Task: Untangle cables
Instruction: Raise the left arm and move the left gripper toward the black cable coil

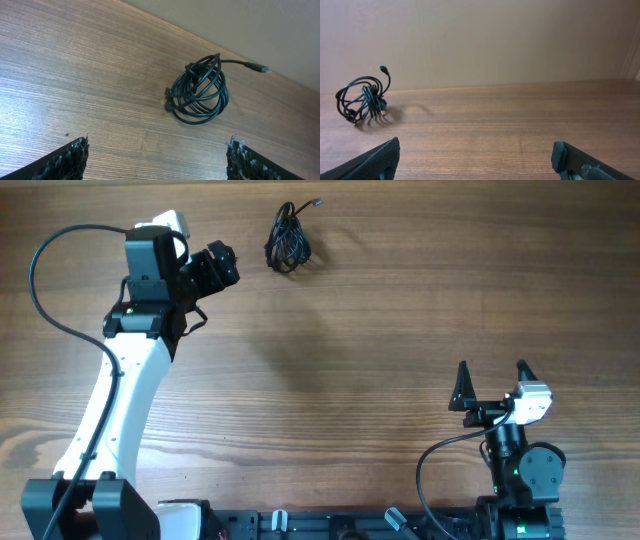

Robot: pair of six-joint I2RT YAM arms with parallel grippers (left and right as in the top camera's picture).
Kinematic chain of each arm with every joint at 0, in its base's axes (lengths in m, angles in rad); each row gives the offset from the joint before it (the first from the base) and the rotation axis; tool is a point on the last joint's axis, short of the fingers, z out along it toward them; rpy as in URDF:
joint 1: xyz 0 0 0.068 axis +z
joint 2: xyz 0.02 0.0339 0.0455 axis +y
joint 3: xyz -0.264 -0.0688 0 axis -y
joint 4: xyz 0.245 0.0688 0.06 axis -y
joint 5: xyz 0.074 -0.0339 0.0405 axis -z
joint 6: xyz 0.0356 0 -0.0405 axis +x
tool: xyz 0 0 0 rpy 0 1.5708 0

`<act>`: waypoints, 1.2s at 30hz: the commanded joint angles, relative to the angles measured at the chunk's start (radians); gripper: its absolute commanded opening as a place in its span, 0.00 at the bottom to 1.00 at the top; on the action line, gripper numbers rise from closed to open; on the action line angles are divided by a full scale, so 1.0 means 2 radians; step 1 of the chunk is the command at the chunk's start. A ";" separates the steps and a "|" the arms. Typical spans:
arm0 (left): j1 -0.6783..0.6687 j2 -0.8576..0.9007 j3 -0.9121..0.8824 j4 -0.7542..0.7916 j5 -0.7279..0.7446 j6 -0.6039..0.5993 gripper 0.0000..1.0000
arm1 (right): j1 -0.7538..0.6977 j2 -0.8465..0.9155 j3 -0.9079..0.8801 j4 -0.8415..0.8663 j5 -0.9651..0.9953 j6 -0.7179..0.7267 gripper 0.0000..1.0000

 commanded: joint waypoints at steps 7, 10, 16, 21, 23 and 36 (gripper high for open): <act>0.001 0.000 0.003 -0.002 -0.005 0.006 0.91 | 0.003 -0.003 0.000 0.001 -0.001 -0.009 1.00; 0.001 0.000 0.003 -0.002 -0.005 0.006 0.92 | 0.003 -0.003 0.000 0.001 -0.001 -0.009 1.00; 0.001 0.000 0.003 -0.003 -0.005 0.006 1.00 | 0.003 -0.003 0.000 0.001 -0.001 -0.009 1.00; 0.001 0.000 0.003 -0.005 -0.005 0.006 1.00 | 0.003 -0.003 0.000 0.001 -0.001 -0.009 1.00; 0.001 0.000 0.003 -0.001 -0.005 0.006 1.00 | 0.003 -0.003 0.000 0.001 -0.001 -0.009 1.00; 0.001 0.003 0.003 0.064 -0.005 0.006 1.00 | 0.003 -0.003 0.000 0.001 -0.001 -0.009 1.00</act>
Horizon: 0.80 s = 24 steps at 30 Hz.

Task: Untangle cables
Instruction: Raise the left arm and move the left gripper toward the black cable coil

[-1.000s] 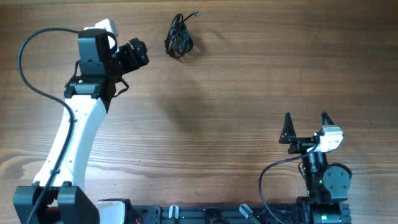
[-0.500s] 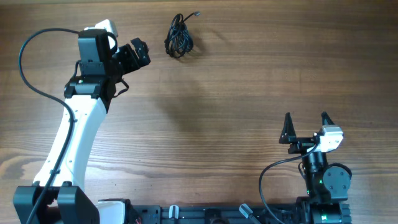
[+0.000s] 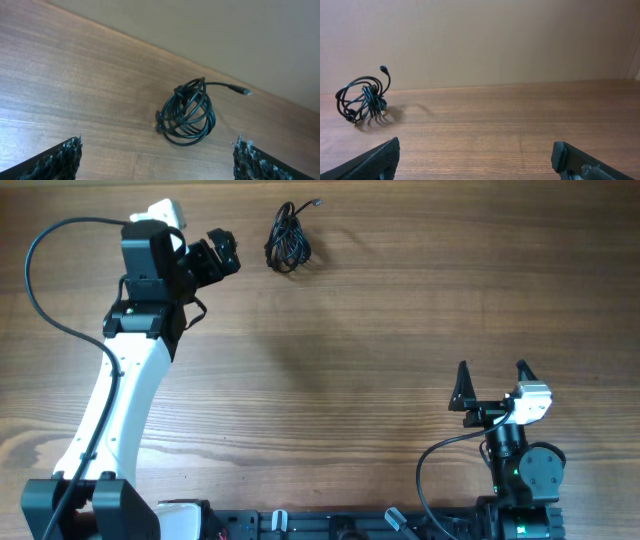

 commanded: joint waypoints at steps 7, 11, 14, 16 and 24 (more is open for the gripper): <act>0.000 0.024 0.003 -0.009 -0.001 0.006 1.00 | 0.003 -0.003 0.000 0.001 -0.001 -0.009 1.00; 0.000 0.026 0.003 -0.036 0.028 0.006 1.00 | 0.003 -0.003 0.000 0.001 -0.001 -0.009 1.00; 0.000 0.026 0.003 -0.039 0.048 0.006 1.00 | 0.003 -0.003 0.000 0.001 -0.001 -0.009 1.00; 0.000 0.026 0.003 -0.038 0.051 0.006 1.00 | 0.003 -0.003 0.000 0.001 -0.001 -0.009 1.00; -0.005 0.027 0.003 -0.038 0.050 0.006 1.00 | 0.003 -0.003 0.000 0.001 -0.001 -0.009 1.00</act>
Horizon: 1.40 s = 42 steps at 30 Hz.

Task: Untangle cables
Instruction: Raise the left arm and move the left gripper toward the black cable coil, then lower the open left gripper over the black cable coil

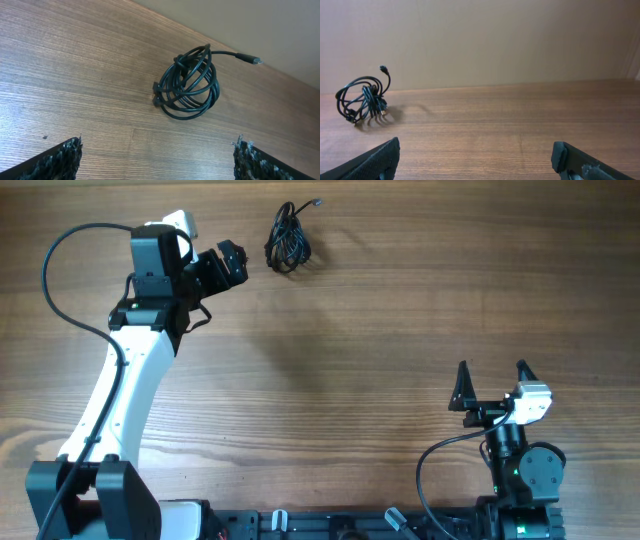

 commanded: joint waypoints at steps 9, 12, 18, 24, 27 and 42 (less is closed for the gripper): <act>-0.021 0.011 0.003 0.020 0.009 0.006 1.00 | 0.003 -0.003 0.000 0.001 -0.001 -0.009 1.00; -0.021 0.019 0.003 0.030 0.004 0.006 1.00 | 0.003 -0.003 0.000 0.001 -0.001 -0.009 1.00; -0.021 0.039 0.003 0.053 0.004 0.006 1.00 | 0.003 -0.003 0.000 0.001 -0.001 -0.009 1.00; -0.023 0.042 0.002 0.053 0.004 0.006 1.00 | 0.003 -0.003 0.000 0.001 -0.001 -0.009 0.99; -0.024 0.043 0.002 0.052 0.004 0.006 1.00 | 0.003 -0.003 0.000 0.001 -0.001 -0.009 1.00; -0.038 0.086 0.002 0.071 0.006 0.006 1.00 | 0.003 -0.003 0.000 0.001 -0.001 -0.009 1.00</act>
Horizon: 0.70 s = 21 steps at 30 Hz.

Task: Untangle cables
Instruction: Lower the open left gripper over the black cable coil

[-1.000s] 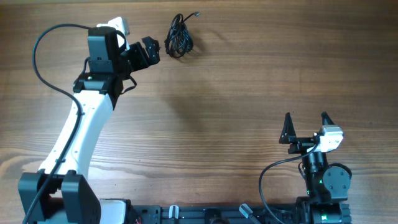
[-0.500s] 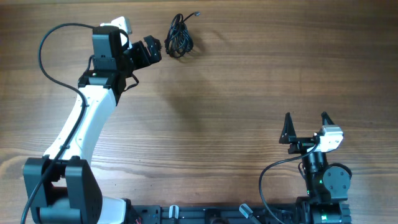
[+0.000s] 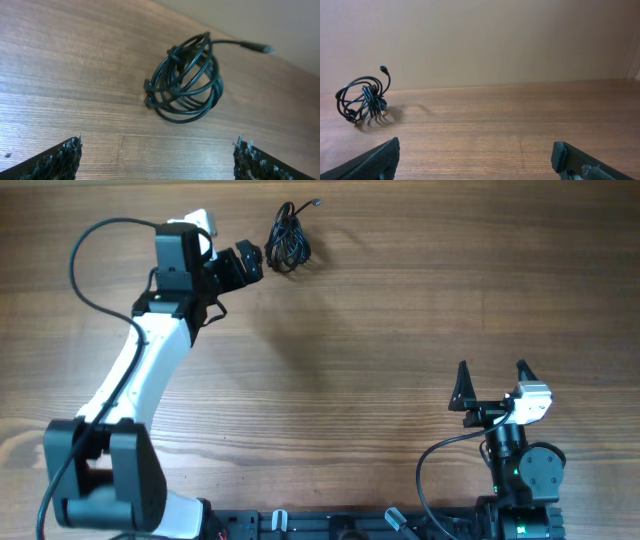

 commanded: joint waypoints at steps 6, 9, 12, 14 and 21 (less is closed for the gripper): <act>-0.036 0.030 0.016 0.120 0.039 0.002 0.88 | 0.003 -0.003 0.000 0.001 -0.001 -0.009 1.00; -0.036 0.032 0.054 0.126 0.040 -0.005 0.87 | 0.003 -0.003 0.000 0.001 -0.001 -0.009 1.00; -0.038 0.036 0.062 0.175 0.026 0.014 0.88 | 0.003 -0.003 0.000 0.001 -0.001 -0.009 1.00; -0.043 0.045 0.062 0.209 0.007 0.037 0.87 | 0.003 -0.003 0.000 0.001 -0.001 -0.009 1.00; -0.052 0.109 0.062 0.282 -0.024 0.050 0.88 | 0.003 -0.003 0.000 0.001 -0.001 -0.009 1.00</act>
